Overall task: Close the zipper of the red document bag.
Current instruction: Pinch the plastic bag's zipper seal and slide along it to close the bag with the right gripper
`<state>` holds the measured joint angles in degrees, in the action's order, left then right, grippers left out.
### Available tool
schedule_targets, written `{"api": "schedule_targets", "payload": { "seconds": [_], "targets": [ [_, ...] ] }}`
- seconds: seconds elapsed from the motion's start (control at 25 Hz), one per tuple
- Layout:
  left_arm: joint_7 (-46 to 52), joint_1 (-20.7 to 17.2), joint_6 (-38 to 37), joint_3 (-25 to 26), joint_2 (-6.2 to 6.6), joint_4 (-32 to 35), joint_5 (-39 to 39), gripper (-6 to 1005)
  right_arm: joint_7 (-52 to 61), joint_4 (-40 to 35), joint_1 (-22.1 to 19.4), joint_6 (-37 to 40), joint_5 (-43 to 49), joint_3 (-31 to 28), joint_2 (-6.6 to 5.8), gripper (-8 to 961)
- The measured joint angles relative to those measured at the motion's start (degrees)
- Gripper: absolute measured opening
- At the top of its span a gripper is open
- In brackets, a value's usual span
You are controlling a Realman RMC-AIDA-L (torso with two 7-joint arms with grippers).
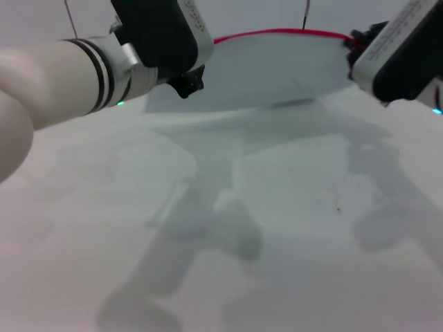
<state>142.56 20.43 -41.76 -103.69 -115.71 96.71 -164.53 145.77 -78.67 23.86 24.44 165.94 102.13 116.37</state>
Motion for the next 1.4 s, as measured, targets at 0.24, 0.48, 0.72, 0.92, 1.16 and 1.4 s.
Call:
{"api": "schedule_targets", "payload": {
  "seconds": [0.24, 0.48, 0.72, 0.92, 1.16, 1.4],
  "targets": [
    [0.0, 0.1, 1.2, 0.32, 0.12, -0.37, 0.0, 56, 0.04, 1.09, -0.11, 0.01, 0.01, -3.23, -0.01, 162],
    [0.0, 0.87, 1.24, 0.35, 0.1, -1.24, 0.0, 55, 0.03, 1.12, -0.09, 0.01, 0.01, -3.37, 0.0, 180],
    [-0.01, 1.28, 1.25, 0.35, -0.01, -1.43, 0.0, 56, -0.01, 0.81, 0.02, -0.05, 0.0, -4.04, 0.0, 198],
    [-0.01, 1.36, 1.34, 0.34, -0.04, -1.44, 0.0, 68, -0.02, 0.67, 0.03, -0.08, 0.0, -4.78, 0.0, 213],
    [-0.01, 1.41, 2.8, 0.35, 0.04, -1.44, -0.01, 87, -0.07, 0.6, -0.01, 0.18, 0.0, -4.93, -0.06, 231],
    [-0.01, 2.15, 4.33, 1.3, -0.25, -2.19, 0.0, 106, 0.14, 0.53, -0.15, -0.71, -0.03, -5.36, 0.11, 249]
  ]
}}
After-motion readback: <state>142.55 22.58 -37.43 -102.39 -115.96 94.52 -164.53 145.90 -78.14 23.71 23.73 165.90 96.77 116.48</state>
